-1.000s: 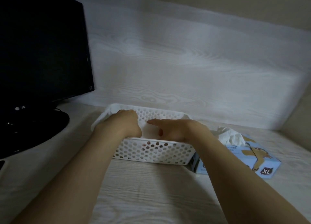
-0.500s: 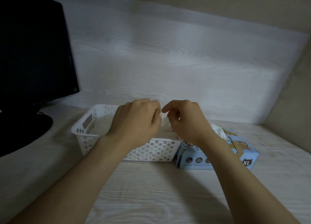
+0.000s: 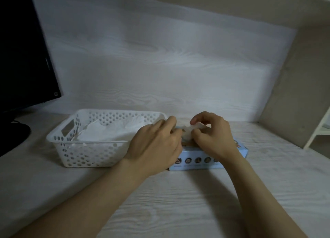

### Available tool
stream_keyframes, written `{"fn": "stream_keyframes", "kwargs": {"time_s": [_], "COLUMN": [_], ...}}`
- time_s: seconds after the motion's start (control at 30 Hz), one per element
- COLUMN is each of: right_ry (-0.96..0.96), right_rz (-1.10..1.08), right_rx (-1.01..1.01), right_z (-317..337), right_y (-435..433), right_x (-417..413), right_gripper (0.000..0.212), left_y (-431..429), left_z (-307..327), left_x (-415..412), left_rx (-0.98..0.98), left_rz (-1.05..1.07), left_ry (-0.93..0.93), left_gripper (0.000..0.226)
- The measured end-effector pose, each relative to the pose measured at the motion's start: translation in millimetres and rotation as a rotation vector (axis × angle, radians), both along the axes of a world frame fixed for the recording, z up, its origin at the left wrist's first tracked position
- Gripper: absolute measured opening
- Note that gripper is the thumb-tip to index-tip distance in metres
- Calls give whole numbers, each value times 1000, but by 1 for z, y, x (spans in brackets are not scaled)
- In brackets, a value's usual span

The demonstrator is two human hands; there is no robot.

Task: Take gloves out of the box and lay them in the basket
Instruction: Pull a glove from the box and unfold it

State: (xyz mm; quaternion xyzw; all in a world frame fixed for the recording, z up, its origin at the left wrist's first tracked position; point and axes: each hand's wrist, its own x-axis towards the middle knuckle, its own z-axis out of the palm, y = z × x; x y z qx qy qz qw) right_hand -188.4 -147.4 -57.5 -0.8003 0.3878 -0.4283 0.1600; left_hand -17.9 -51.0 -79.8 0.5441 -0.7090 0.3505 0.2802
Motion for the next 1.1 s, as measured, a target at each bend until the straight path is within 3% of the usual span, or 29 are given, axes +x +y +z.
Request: {"fn": "stream_keyframes", "kwargs": {"time_s": [0.3, 0.67, 1.1], "right_ry": [65, -151, -521], "right_rz": [-19, -139, -117], "right_rx": [-193, -436, -366], "right_z": [-13, -18, -5], "right_y": [-19, -22, 2], "right_x": [-2, 5, 15], "right_gripper": [12, 12, 11], "left_y": [0, 2, 3], "left_z": [-19, -22, -16], "left_x": [-22, -21, -21], "left_rx": [1, 47, 177], "left_rz": [79, 114, 96], "left_ry": [-178, -221, -210], "left_gripper": [35, 32, 40]}}
